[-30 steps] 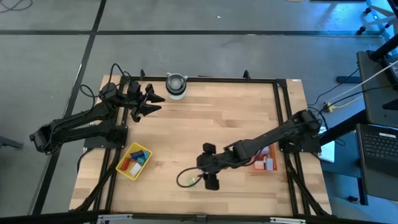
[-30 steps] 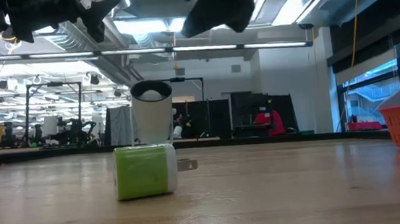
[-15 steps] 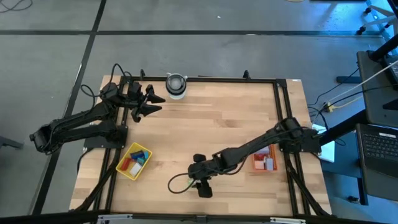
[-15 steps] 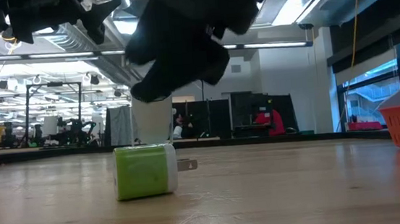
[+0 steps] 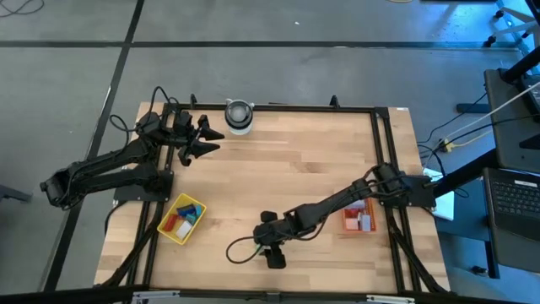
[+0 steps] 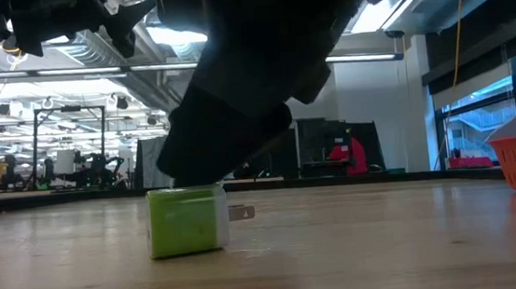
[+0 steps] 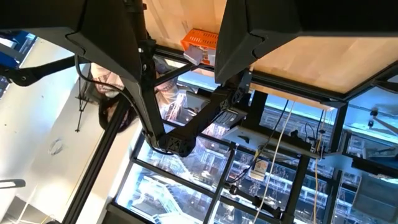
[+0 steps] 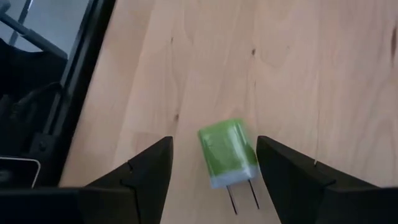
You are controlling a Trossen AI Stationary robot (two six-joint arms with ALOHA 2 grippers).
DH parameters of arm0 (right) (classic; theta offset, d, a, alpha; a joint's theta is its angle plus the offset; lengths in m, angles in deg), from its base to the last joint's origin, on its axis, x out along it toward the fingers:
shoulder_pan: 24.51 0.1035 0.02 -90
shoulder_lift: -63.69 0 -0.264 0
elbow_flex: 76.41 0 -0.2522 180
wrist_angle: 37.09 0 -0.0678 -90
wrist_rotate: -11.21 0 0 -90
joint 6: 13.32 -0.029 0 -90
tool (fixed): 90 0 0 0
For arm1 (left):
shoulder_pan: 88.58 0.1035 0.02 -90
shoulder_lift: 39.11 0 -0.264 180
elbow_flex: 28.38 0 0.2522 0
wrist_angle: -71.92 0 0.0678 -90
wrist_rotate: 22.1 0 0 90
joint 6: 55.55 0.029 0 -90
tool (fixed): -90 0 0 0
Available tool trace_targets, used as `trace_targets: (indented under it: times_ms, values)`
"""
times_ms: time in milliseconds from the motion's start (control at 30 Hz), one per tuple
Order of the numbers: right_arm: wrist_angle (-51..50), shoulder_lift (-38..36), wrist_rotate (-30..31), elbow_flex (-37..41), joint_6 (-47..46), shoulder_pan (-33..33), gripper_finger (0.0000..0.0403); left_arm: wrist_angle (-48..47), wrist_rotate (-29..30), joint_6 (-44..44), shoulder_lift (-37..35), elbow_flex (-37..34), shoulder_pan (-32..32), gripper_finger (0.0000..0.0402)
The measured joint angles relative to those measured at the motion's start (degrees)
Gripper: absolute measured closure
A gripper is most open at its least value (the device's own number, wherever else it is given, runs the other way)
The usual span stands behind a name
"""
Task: Pick & Place Office items
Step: Put the green charger adapter into the orange basket
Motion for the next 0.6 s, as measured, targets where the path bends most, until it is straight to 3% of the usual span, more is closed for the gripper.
trace_targets:
  times_ms: [600]
  values:
    - [2.4, 3.5, -2.4, 0.0, -1.3, -0.1, 0.0177, 0.1, 0.0, 0.1, 0.0, 0.0, 0.0, 0.0201]
